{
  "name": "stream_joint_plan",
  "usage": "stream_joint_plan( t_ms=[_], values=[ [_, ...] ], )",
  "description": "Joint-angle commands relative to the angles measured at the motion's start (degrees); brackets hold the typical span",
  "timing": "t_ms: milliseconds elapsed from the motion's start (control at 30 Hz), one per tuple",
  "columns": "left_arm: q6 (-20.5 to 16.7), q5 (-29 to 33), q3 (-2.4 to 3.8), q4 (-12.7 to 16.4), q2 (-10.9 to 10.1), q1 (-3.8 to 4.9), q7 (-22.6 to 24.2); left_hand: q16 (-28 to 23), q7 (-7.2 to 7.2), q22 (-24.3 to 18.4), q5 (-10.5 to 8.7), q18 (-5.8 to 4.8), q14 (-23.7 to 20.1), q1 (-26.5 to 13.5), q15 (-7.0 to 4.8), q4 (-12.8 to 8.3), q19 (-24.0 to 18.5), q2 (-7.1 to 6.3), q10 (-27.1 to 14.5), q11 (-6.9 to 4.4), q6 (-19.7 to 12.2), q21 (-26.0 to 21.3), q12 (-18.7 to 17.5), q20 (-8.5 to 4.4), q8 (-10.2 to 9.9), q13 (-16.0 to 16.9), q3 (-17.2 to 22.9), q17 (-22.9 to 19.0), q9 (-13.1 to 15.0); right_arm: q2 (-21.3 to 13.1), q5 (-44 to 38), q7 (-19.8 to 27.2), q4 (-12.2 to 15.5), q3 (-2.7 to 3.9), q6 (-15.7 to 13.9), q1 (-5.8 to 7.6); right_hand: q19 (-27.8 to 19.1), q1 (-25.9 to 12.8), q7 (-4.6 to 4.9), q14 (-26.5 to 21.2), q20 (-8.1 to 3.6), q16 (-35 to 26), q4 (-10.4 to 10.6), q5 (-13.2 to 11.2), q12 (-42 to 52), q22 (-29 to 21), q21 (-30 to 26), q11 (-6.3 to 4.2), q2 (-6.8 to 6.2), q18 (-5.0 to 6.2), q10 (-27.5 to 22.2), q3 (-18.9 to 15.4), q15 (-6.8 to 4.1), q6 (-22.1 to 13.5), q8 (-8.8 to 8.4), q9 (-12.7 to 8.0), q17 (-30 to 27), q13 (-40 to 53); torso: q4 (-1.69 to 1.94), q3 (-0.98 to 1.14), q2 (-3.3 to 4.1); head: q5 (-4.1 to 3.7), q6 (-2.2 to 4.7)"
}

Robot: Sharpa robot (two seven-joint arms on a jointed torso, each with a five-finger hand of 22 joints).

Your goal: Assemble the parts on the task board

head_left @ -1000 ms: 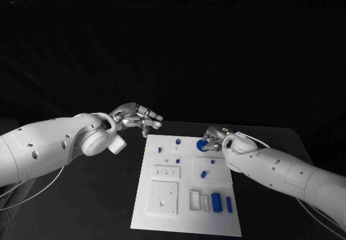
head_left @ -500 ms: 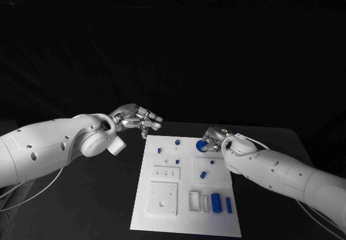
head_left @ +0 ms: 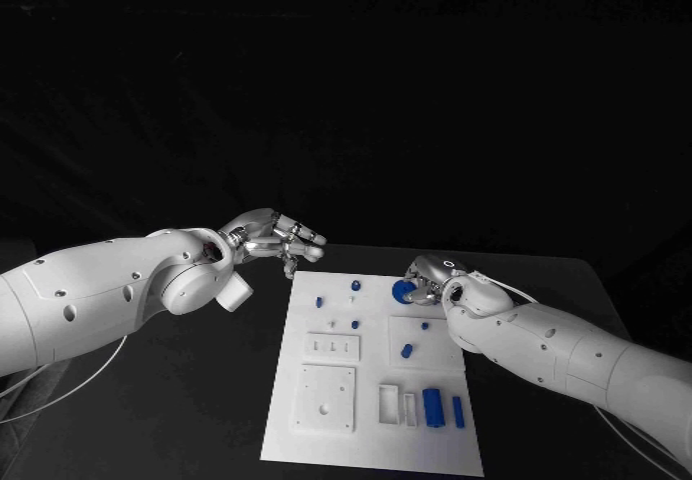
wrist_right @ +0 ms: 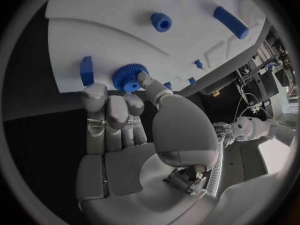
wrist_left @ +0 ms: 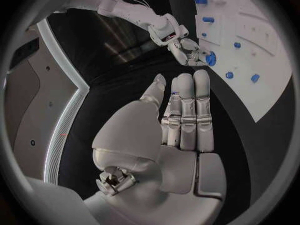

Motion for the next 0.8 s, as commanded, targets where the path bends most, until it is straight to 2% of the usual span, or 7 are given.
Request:
stream_joint_plan(
  t_ms=[33,233,400,633,800],
  values=[
    [1.0,-0.2,0.04,0.1,0.1,0.07,0.3,-0.3,0.34,0.1,0.17,0.97,0.3,-0.4,0.19,0.4,0.5,-0.39,-0.5,-0.09,-0.1,-0.2,-0.2,0.08,-0.2,-0.1,-0.1,0.1,0.0,-0.1,-2.7,-1.3,1.2,-0.18,-2.3,-0.26,0.0,-0.3,-1.6,0.1,-0.53,-0.2,0.6,-0.2,-0.2,5.3,-0.2,-0.3,-0.6,-0.88,0.1,0.3,-0.27,5.8,0.13,0.5,0.1,-0.1,-0.04,0.01,-0.04,0.19,0.08],
    [1.0,-0.2,0.04,0.1,0.0,0.07,0.3,-0.3,0.34,0.1,0.17,0.97,0.3,-0.4,0.19,0.4,0.5,-0.39,-0.5,-0.09,-0.1,-0.2,-0.2,0.08,-0.2,-0.1,-0.1,0.1,0.0,-0.3,-3.8,-1.9,4.8,-0.17,-4.7,0.36,0.0,-0.1,-1.62,0.1,-0.59,-0.4,1.0,-0.1,-0.7,5.3,-0.3,-0.32,-1.29,-0.89,0.1,0.8,-0.33,5.9,0.13,0.5,-0.1,-0.4,-0.03,0.0,-0.04,0.41,0.24],
    [1.0,-0.2,0.04,0.1,0.0,0.07,0.3,-0.3,0.34,0.3,0.18,0.97,0.3,-0.3,0.18,0.4,0.5,-0.32,-0.5,-0.1,-0.1,-0.4,-0.2,0.08,-0.2,-0.1,0.0,0.1,0.0,0.1,-4.3,-2.1,6.7,-0.17,-5.3,0.69,0.0,-0.2,-1.62,0.1,-0.58,-0.4,1.2,-0.6,-0.7,5.3,-0.3,-0.3,-1.53,-0.89,0.1,0.9,-0.31,5.8,0.13,0.5,-0.1,-0.5,0.04,-0.03,-0.03,0.57,0.35],
    [1.0,-0.2,0.04,0.2,0.1,0.07,0.2,-0.3,0.34,0.3,0.18,0.97,0.3,-0.3,0.18,0.4,0.5,-0.32,-0.5,-0.1,-0.1,-0.4,-0.2,0.08,-0.2,-0.1,0.0,0.1,0.0,1.2,-5.1,-2.5,8.5,-0.18,-5.7,0.86,0.0,-0.2,-1.59,0.1,-0.58,-0.5,1.4,-0.6,-0.7,5.3,-0.3,-0.28,-1.64,-0.89,0.1,0.9,-0.31,5.7,0.13,0.4,-0.2,-0.5,0.04,0.0,0.05,0.81,0.44],
    [1.0,-0.2,0.04,0.1,0.1,0.08,0.2,-0.3,0.34,0.3,0.18,0.97,0.3,-0.3,0.18,0.4,0.5,-0.32,-0.5,-0.1,-0.1,-0.4,-0.2,0.08,-0.2,-0.1,0.0,0.1,0.0,2.4,-5.5,-2.6,8.7,-0.3,-5.6,0.91,0.1,-0.1,-1.59,0.1,-0.58,-0.5,1.6,-0.5,-0.7,5.3,-0.3,-0.28,-1.82,-0.91,0.1,0.9,-0.31,5.7,0.13,0.4,-0.2,-0.5,0.09,0.0,0.06,0.86,0.53]
  ],
)
